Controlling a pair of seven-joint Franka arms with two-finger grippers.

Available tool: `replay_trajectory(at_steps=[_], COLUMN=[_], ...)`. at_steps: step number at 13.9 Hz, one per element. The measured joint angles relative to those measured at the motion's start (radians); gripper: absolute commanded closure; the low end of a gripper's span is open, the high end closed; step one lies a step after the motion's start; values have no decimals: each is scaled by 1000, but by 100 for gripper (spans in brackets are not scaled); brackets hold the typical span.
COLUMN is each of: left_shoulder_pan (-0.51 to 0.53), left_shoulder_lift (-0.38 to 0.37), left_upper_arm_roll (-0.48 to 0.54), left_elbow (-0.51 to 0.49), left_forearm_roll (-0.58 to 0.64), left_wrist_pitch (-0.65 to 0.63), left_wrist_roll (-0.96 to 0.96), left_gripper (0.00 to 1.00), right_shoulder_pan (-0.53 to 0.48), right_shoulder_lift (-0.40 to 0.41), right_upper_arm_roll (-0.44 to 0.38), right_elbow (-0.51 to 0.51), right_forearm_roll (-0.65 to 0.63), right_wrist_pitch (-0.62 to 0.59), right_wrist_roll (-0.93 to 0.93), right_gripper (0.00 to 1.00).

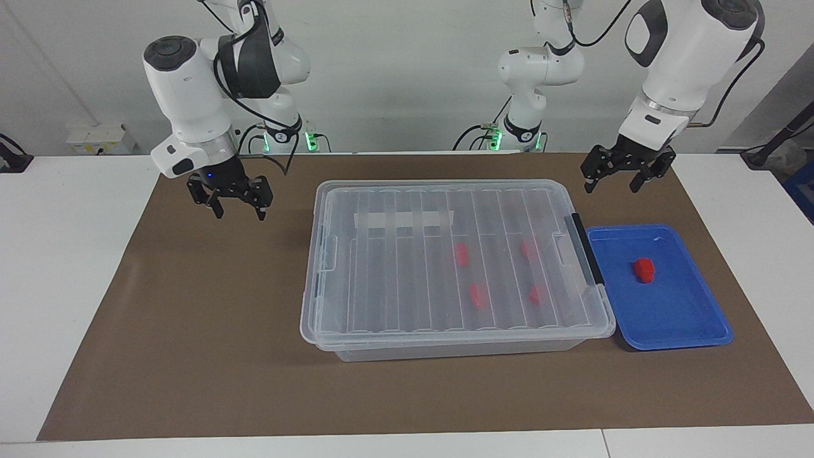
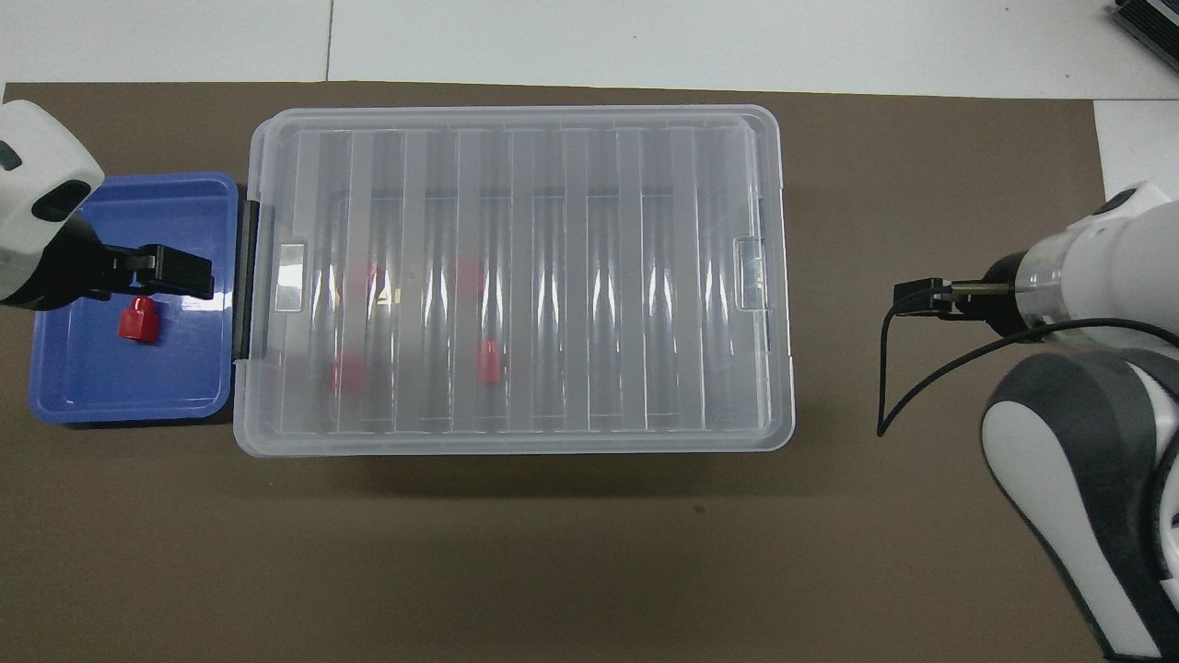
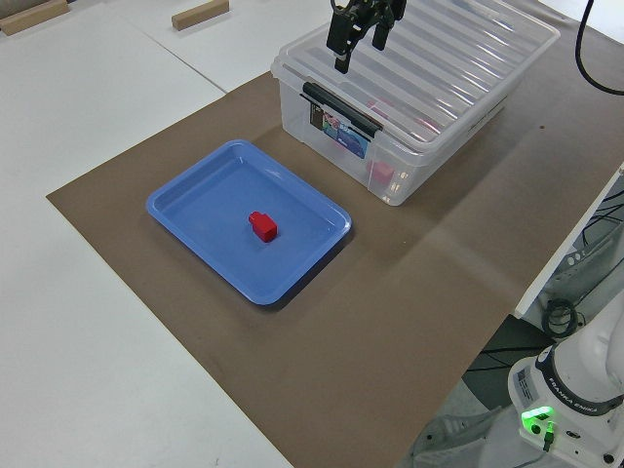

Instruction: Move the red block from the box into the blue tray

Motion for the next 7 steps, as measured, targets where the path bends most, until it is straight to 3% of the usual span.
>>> replay_trajectory(at_steps=[7], left_shoulder_pan=[6], left_shoulder_lift=[-9], left_upper_arm_roll=[23], left_elbow=[7], left_forearm_roll=[37], left_wrist_pitch=[-28], left_wrist_roll=[70], left_gripper=[0], right_shoulder_pan=[-2], right_shoulder_lift=[27], right_upper_arm_roll=[-1], right_elbow=[287], right_forearm_roll=[2], right_wrist_pitch=[-264], right_wrist_roll=[0], right_gripper=[1])
